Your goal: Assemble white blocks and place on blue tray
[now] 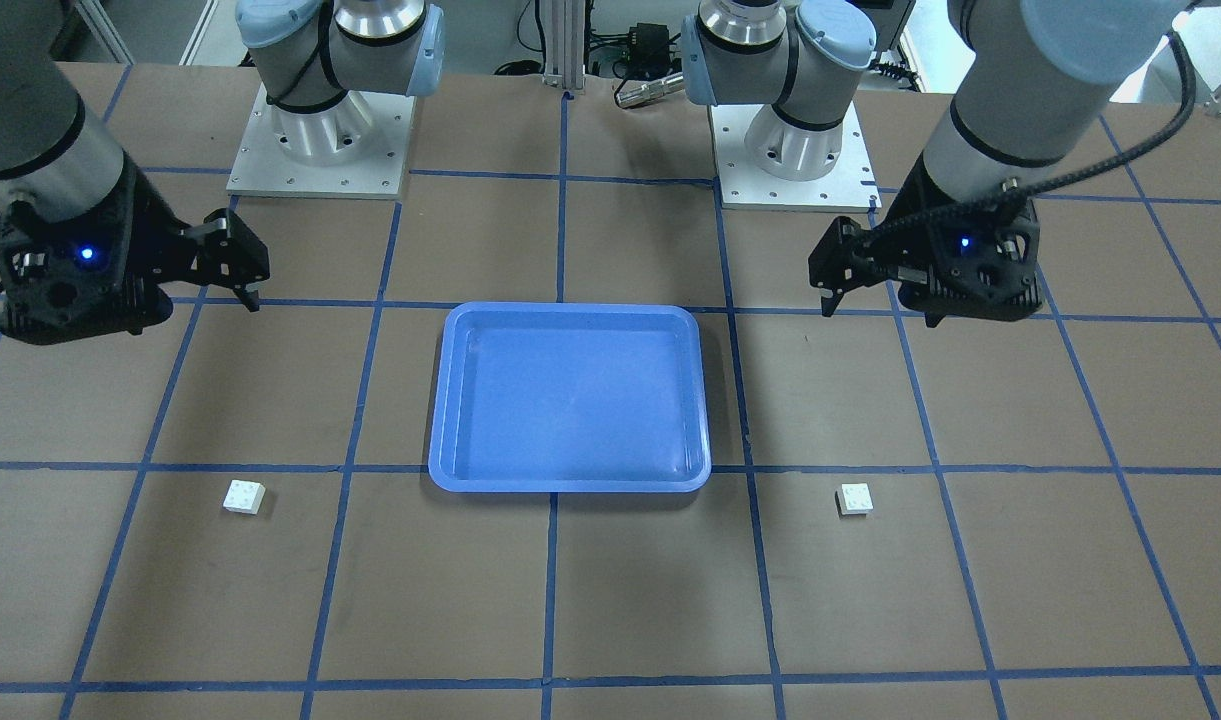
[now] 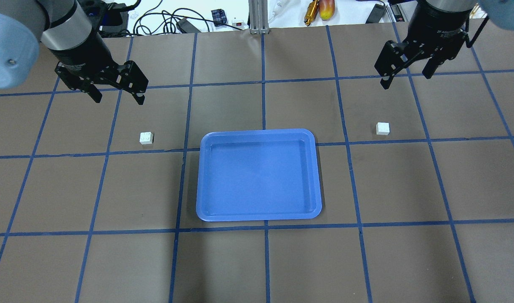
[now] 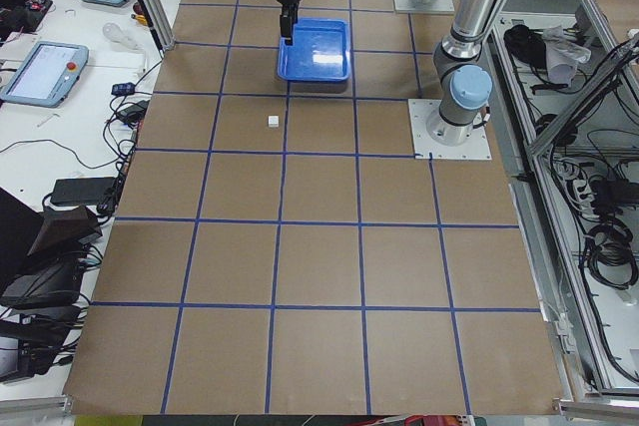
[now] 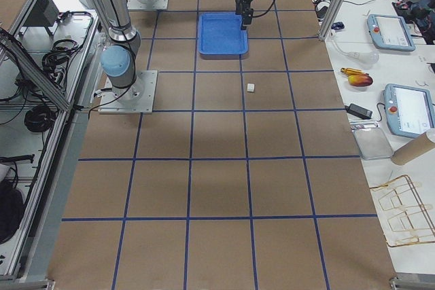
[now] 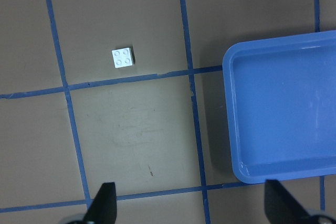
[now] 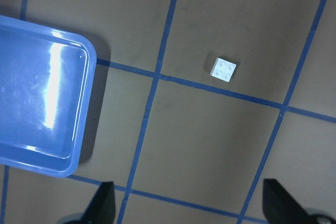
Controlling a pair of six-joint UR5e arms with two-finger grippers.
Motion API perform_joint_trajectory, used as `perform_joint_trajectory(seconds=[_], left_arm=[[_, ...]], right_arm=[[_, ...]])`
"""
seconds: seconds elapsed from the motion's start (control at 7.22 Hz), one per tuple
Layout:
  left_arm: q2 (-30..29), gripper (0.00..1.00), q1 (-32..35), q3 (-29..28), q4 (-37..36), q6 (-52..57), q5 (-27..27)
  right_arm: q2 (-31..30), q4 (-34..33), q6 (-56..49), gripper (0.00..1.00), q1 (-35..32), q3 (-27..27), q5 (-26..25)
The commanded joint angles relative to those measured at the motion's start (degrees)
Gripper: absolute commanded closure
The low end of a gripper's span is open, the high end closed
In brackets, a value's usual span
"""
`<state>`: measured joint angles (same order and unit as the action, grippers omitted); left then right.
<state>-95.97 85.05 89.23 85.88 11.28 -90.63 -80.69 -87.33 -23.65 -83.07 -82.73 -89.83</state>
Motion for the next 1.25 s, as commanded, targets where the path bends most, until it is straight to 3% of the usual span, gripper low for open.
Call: perform_joint_trajectory(seconds=[0.0,0.28,0.42,0.55,0.83,1.11], left_arm=[[-8.40,0.00,-3.55,0.24,-7.44,4.08,-0.07],[-13.87,0.00,-5.85,4.08,-16.30,5.95,-0.07],[-15.54,0.00,-5.95,7.59,-23.14,5.86,-0.16],[-16.69,0.00,-5.95,8.84,-24.08,5.78,0.02],[-18.98,0.00,-5.95,9.29,-28.98,5.51,0.02],[-20.56,0.00,-5.95,9.29,-29.19,5.60,0.02]], right_arm=[[3.34,-3.20,-17.30,0.00,5.70,-0.24,6.46],[6.16,-3.29,-38.32,0.00,10.27,-0.41,7.83],[6.34,-4.33,-43.19,0.00,10.91,-1.55,7.74],[6.42,-6.34,-44.02,0.00,11.70,-2.95,7.66],[7.74,-15.62,-56.52,0.00,13.37,-8.82,7.74],[7.39,-24.34,-60.27,0.00,13.46,-15.24,8.61]])
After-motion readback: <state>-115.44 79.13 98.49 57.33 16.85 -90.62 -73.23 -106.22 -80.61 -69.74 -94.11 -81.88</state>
